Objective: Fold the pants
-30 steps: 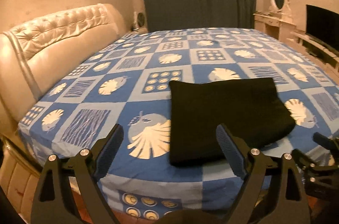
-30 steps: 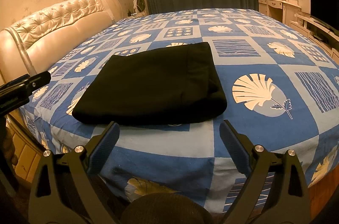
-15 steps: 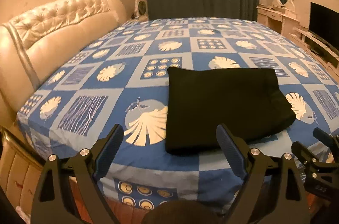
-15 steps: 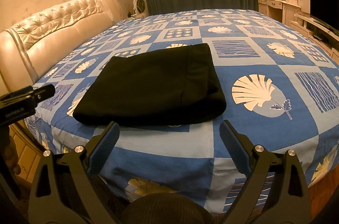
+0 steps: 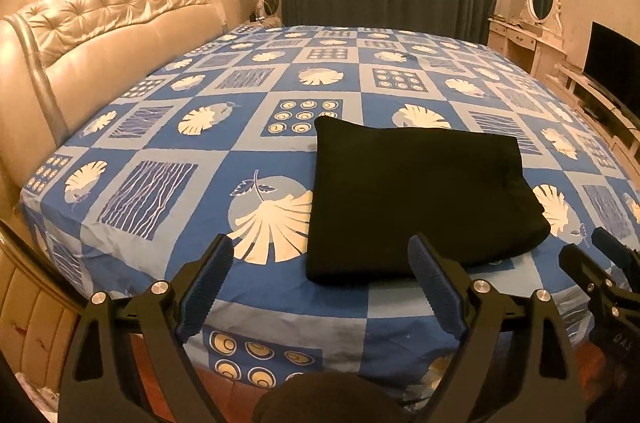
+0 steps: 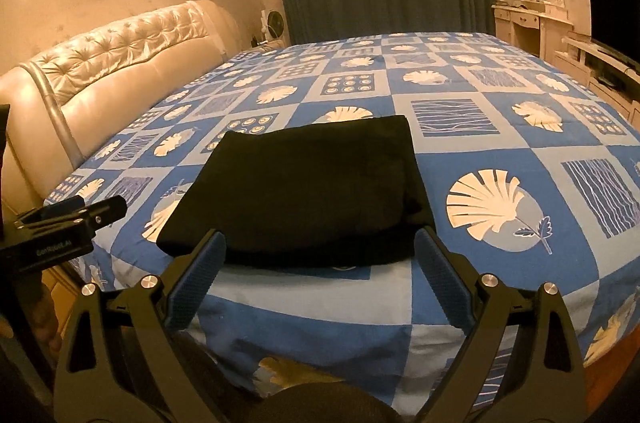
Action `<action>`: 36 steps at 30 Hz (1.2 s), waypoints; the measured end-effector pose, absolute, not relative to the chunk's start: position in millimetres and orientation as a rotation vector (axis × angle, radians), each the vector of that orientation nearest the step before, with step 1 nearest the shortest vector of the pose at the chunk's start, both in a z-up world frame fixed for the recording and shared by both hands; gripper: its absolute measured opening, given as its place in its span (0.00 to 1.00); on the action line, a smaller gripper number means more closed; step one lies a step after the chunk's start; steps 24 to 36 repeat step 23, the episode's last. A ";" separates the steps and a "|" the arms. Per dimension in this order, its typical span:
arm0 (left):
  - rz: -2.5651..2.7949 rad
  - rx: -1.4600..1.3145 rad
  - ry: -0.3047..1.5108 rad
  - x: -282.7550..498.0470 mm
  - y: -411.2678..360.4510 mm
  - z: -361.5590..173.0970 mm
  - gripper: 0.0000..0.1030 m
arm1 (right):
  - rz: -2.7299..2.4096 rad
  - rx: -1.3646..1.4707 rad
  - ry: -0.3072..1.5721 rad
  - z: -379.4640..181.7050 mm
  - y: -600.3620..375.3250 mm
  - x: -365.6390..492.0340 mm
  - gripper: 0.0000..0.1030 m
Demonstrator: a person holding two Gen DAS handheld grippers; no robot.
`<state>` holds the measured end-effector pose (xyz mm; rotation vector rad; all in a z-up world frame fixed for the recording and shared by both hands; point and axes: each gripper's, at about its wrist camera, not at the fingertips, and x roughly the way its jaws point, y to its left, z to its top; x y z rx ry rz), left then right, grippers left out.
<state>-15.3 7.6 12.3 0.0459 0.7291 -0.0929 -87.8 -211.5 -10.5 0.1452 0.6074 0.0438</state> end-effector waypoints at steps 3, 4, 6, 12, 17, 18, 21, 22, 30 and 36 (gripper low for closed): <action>-0.090 0.042 0.703 -17.7 8.8 13.8 0.85 | 0.043 0.139 0.614 -13.9 -210.4 -89.1 0.93; -0.058 0.045 0.664 -21.7 9.8 16.1 0.85 | 0.040 0.140 0.616 -15.6 -210.1 -90.0 0.93; -0.072 0.067 0.655 -22.9 7.2 19.0 0.85 | 0.041 0.147 0.624 -19.6 -210.6 -90.4 0.93; -0.123 0.139 0.647 -26.8 -4.3 18.0 0.85 | 0.044 0.161 0.660 -32.8 -210.1 -91.2 0.93; -0.132 0.065 0.700 -22.9 -1.1 13.6 0.85 | 0.041 0.164 0.652 -34.9 -208.8 -93.7 0.93; -0.138 0.061 0.710 -21.9 -0.6 12.9 0.85 | 0.039 0.163 0.655 -36.5 -208.4 -93.8 0.93; -0.128 0.050 0.728 -19.2 1.7 10.8 0.85 | 0.038 0.163 0.659 -38.4 -208.2 -94.0 0.93; -0.121 0.043 0.730 -18.8 3.1 10.5 0.85 | 0.038 0.164 0.659 -37.9 -208.4 -94.1 0.93; -0.118 0.040 0.733 -18.3 3.6 10.2 0.85 | 0.038 0.164 0.659 -38.0 -208.5 -94.1 0.93; -0.118 0.040 0.733 -18.3 3.6 10.2 0.85 | 0.038 0.164 0.659 -38.0 -208.5 -94.1 0.93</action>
